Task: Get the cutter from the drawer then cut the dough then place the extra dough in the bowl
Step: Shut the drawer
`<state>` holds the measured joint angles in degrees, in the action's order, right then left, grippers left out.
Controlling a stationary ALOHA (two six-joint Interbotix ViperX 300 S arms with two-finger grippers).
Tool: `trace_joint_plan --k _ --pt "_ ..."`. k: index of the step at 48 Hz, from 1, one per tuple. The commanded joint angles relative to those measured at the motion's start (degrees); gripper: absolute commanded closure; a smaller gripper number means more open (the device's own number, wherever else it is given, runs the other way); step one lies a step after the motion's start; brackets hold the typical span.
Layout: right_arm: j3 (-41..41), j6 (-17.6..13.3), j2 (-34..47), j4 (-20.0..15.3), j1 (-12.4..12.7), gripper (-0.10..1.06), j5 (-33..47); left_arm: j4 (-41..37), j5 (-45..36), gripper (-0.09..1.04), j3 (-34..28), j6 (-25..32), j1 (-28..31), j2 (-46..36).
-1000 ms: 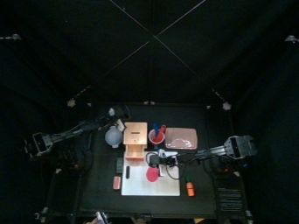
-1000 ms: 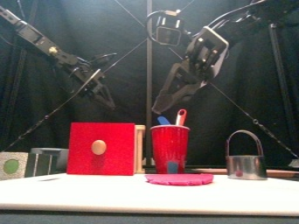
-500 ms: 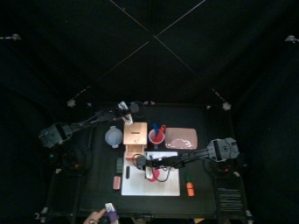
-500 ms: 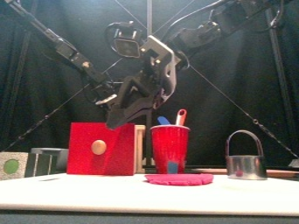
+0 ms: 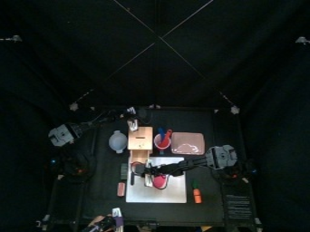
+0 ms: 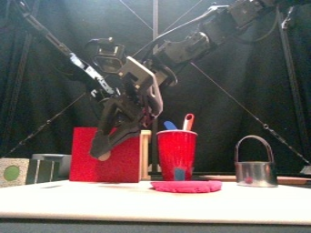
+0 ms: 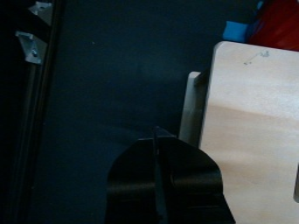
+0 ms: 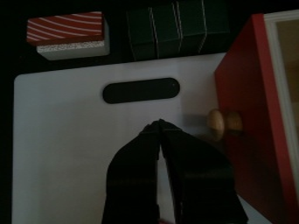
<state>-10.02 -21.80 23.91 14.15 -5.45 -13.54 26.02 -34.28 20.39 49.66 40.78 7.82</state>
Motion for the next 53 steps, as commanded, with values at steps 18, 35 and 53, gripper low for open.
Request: trace_joint_plan --k 18,35,53 --pt "5.1 -0.5 1.2 7.5 0.9 0.65 -6.6 0.0 0.1 0.63 -1.6 0.0 -0.4 0.4" --pt "7.1 -0.6 1.3 12.6 3.8 0.65 -10.2 0.1 0.1 0.63 -0.6 0.0 -0.7 0.4" --pt "7.2 -0.5 1.3 16.2 7.6 0.65 -10.5 0.2 0.1 0.63 -0.6 0.0 -1.4 0.4"
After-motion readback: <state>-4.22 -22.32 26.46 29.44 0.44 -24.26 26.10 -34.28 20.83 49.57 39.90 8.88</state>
